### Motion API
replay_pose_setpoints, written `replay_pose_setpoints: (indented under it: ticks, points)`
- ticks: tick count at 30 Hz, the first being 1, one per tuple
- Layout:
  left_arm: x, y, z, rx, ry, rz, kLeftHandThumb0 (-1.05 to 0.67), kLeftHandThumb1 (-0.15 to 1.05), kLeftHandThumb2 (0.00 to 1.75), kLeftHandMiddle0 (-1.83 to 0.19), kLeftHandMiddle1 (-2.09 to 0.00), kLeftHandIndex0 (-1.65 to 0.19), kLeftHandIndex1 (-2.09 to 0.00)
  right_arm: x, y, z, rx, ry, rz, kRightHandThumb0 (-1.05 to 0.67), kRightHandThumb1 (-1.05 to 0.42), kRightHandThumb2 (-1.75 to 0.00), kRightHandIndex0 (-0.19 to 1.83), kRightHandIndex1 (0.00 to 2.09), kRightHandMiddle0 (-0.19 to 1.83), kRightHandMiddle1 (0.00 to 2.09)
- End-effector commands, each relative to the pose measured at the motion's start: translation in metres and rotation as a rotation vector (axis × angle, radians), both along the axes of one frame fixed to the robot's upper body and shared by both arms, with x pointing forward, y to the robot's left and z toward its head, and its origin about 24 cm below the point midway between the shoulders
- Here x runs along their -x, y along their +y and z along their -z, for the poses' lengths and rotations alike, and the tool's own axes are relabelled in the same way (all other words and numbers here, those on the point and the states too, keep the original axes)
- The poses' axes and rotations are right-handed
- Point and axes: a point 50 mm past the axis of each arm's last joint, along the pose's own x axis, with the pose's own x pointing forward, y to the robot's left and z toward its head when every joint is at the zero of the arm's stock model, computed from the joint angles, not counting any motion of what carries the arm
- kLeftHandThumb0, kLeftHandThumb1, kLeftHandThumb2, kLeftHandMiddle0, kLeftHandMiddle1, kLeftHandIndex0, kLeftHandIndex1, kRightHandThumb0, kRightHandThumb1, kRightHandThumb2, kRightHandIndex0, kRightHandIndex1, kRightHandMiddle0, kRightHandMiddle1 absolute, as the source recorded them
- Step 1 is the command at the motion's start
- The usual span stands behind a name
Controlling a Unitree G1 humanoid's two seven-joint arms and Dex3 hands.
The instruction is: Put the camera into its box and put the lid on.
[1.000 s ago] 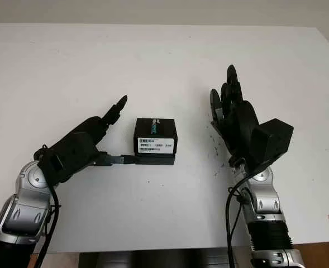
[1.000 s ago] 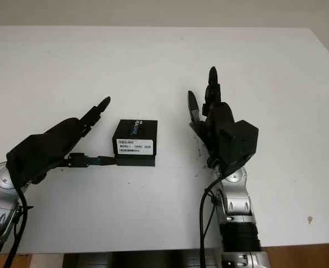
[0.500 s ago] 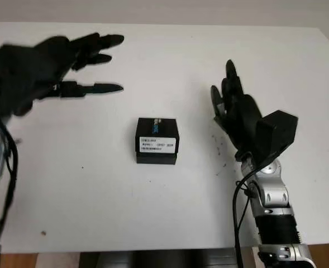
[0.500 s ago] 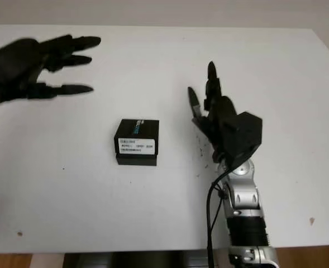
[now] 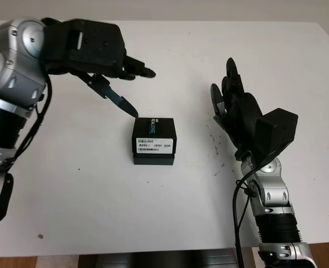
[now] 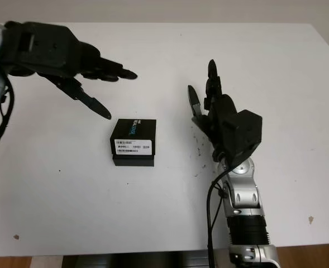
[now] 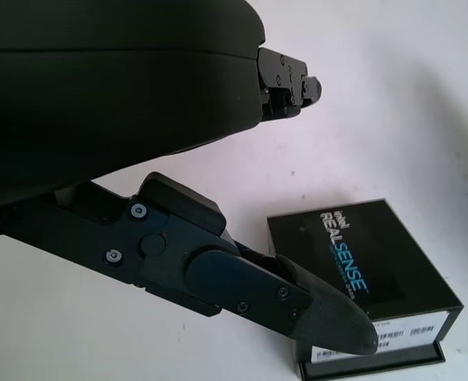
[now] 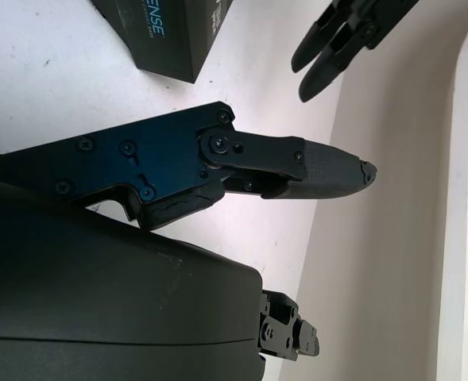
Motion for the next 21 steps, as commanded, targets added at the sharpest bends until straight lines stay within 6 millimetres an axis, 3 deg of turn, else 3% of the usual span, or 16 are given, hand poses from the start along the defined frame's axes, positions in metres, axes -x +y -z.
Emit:
replay_pose_setpoints:
  ticks: [1, 14, 21]
  points:
    - [-0.001, -0.008, -0.008, -0.014, -0.003, 0.010, -0.99, 0.97, 0.05, 0.12, -0.01, 0.09, -0.02, 0.001, 0.002, -0.002, 0.008, -0.010, -0.002, -0.71, -1.05, -0.52, -0.19, 0.00, -0.19, 0.04]
    - [-0.001, -0.017, 0.018, -0.060, 0.037, -0.010, -1.05, 1.04, 0.07, 0.19, 0.00, 0.18, 0.00, 0.001, 0.004, 0.000, 0.006, -0.007, 0.005, -0.72, -1.05, -0.53, -0.19, 0.00, -0.18, 0.05]
    - [0.004, -0.021, 0.021, -0.061, 0.072, 0.006, -1.05, 1.04, 0.08, 0.19, -0.01, 0.18, -0.01, 0.000, 0.005, 0.000, -0.001, -0.008, 0.001, -0.72, -1.05, -0.53, -0.19, 0.00, -0.19, 0.05]
